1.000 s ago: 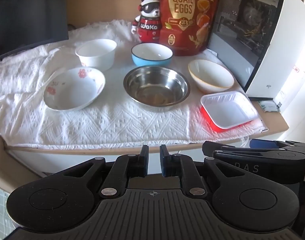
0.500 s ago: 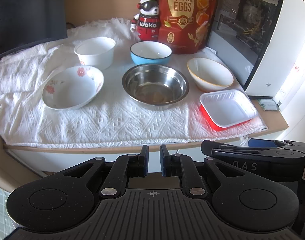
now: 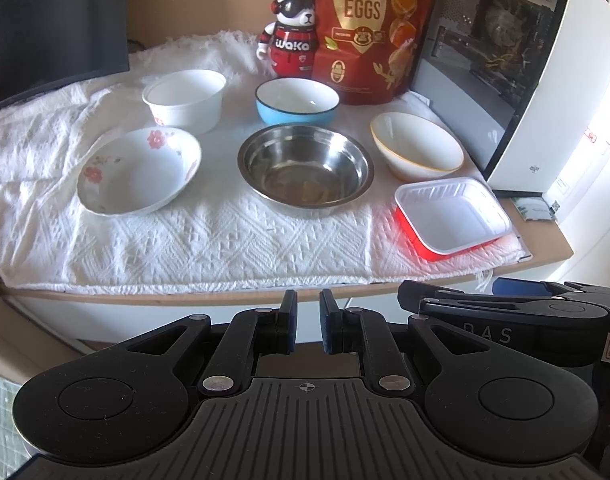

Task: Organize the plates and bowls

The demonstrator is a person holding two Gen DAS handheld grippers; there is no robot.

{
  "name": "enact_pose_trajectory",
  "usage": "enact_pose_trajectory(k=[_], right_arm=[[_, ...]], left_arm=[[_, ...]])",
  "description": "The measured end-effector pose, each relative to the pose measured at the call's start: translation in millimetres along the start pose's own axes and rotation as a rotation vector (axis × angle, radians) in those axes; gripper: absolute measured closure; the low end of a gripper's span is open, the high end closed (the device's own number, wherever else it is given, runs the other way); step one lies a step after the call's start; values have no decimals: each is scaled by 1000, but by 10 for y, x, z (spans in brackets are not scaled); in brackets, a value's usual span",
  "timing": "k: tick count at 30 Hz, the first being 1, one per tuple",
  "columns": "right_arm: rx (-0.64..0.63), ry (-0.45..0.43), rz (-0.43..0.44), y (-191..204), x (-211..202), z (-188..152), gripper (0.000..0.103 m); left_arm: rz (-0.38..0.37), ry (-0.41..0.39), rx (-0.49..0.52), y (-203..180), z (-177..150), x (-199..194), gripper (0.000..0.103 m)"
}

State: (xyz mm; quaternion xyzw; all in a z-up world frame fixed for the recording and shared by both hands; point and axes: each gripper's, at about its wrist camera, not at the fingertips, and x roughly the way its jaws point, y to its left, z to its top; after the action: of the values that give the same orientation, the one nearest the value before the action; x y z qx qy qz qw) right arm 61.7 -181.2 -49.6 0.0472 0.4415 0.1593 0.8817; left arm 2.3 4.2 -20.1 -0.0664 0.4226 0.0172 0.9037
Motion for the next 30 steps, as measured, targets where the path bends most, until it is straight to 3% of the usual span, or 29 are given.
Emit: enact_pose_trajectory(k=[30], right_arm=[[-18,13,7,24,-18,11,4]], left_arm=[[11,6,-28,36,29,10,88]])
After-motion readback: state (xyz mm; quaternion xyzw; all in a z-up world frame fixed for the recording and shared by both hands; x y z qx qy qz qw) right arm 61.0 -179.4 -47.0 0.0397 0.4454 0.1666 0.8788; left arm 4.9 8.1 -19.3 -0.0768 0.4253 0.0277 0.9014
